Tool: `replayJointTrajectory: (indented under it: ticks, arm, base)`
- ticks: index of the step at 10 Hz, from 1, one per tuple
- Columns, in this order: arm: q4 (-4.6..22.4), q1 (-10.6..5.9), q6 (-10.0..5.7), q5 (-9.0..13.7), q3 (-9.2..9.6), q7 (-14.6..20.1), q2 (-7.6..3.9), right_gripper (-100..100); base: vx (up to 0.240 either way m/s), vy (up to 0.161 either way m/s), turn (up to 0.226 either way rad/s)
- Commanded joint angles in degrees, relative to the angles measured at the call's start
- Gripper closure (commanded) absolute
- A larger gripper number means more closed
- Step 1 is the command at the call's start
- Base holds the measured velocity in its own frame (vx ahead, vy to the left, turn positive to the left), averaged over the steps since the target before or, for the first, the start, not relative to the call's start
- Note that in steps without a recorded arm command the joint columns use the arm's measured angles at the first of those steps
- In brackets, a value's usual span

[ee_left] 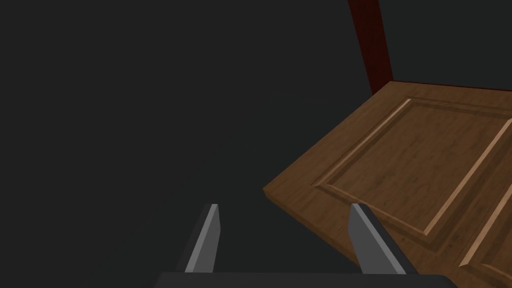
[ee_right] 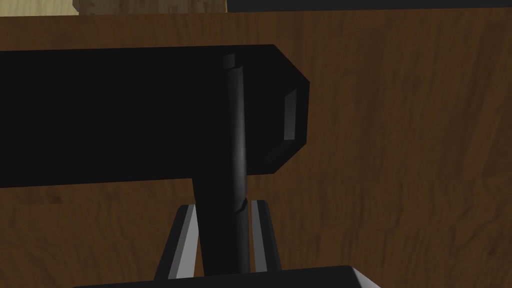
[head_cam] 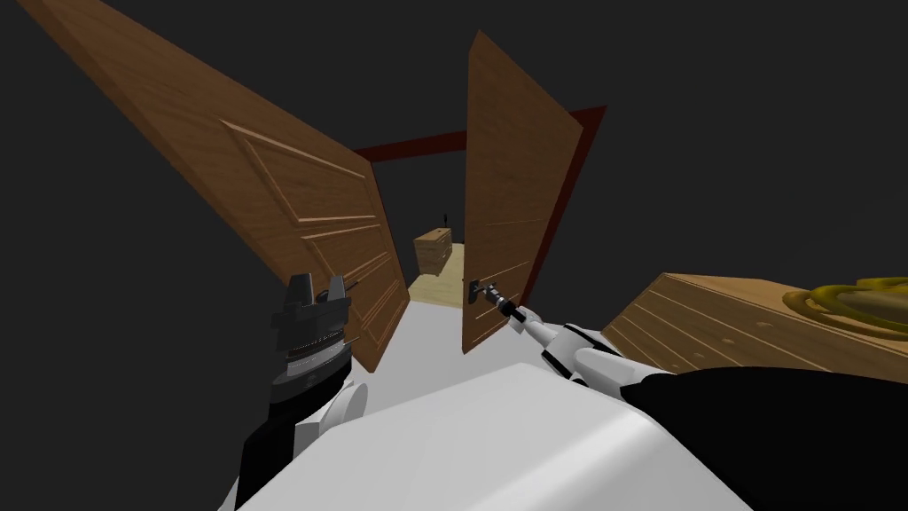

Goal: Pull the door open

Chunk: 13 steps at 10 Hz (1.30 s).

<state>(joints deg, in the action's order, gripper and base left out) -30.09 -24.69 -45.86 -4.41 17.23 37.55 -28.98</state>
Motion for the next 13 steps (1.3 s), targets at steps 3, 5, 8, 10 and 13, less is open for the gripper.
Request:
replayJointTrajectory:
  ticks: [3, 5, 8, 10, 13]
  arm:
    - [-1.7, 1.11, -2.63, -1.3, 2.76, 3.0, -1.93, 100]
    - [-1.8, 1.25, -2.76, -1.5, 3.09, 3.1, -1.77, 100]
    - [-2.9, 2.13, -6.13, -2.7, 5.50, 5.1, -3.28, 100]
    - [-3.5, 2.45, -7.59, -3.3, 6.49, 6.0, -3.98, 100]
    - [-4.2, 2.90, -9.65, -4.0, 7.91, 7.2, -4.98, 100]
  base:
    - [-0.141, -0.117, 0.004]
    - [-0.088, -0.072, 0.006]
    - [-0.141, -0.110, -0.019]
    - [-0.102, -0.124, -0.020]
    - [-0.063, -0.087, -0.019]
